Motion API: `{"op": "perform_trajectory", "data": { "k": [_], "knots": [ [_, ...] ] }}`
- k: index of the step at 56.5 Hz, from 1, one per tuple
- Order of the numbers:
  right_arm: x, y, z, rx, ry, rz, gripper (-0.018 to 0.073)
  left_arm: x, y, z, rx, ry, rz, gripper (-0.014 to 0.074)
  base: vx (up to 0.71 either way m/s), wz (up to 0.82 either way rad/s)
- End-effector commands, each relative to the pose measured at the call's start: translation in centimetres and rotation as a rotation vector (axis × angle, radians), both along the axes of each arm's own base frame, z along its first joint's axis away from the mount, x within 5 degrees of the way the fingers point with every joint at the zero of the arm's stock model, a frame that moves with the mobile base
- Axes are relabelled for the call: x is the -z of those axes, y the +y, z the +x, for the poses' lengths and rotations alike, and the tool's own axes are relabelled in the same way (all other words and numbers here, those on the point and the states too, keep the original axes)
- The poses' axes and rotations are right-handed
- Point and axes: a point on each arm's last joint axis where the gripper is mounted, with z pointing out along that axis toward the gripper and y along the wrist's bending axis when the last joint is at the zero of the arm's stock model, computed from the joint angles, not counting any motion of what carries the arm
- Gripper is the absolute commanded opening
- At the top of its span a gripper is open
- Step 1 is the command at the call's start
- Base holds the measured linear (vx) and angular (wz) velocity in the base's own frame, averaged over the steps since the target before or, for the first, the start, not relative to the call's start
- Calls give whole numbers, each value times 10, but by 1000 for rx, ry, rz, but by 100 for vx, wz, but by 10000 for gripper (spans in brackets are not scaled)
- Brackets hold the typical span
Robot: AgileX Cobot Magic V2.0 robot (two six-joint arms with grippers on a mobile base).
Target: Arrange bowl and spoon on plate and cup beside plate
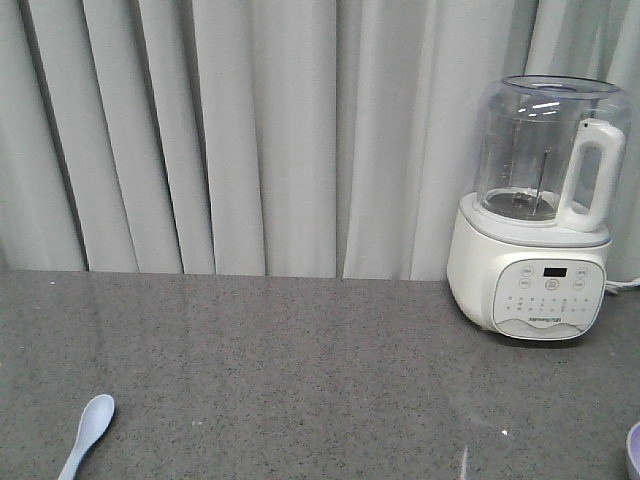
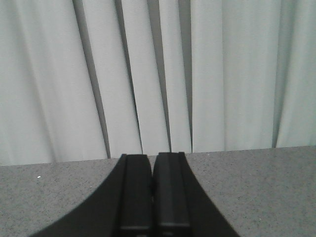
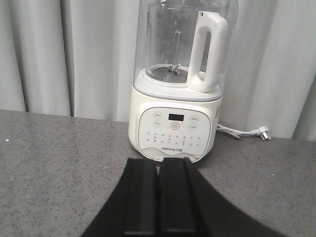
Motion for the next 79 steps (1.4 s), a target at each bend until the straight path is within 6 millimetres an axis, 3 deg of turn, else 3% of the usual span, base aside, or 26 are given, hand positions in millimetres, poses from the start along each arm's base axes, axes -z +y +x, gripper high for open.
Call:
{"op": "perform_trajectory", "data": {
  "k": [1,11,16,20,32,46,54,60,70,79],
  "knots": [
    [-19,-1,0,7,-118,-6,200,-20,0,-3,2,-121,-9,267,0,0],
    [-20,-1,0,8,-132,-8,536,-18,0,-3,2,-100,-8,519,0,0],
    [-20,-1,0,9,-133,-10,644,-20,0,-3,3,-125,-10,569,0,0],
    [-20,-1,0,9,-133,-10,680,-21,0,1,5,-152,-20,573,0,0],
    [-21,-1,0,9,-137,-12,645,-8,-12,26,52,-12,-15,551,0,0],
    [-17,-1,3,8,-104,-10,578,2,-26,97,63,436,-22,540,0,0],
    [-11,-1,11,7,-57,-9,577,28,-33,133,64,663,-26,540,0,0],
    [-4,-1,17,4,9,-10,577,59,-36,155,59,811,-8,540,0,0],
    [2,-2,24,4,52,-9,577,96,-38,171,53,942,5,540,0,0],
    [4,-2,28,4,67,-11,577,116,-41,179,54,1012,-11,540,0,0]
  ]
}}
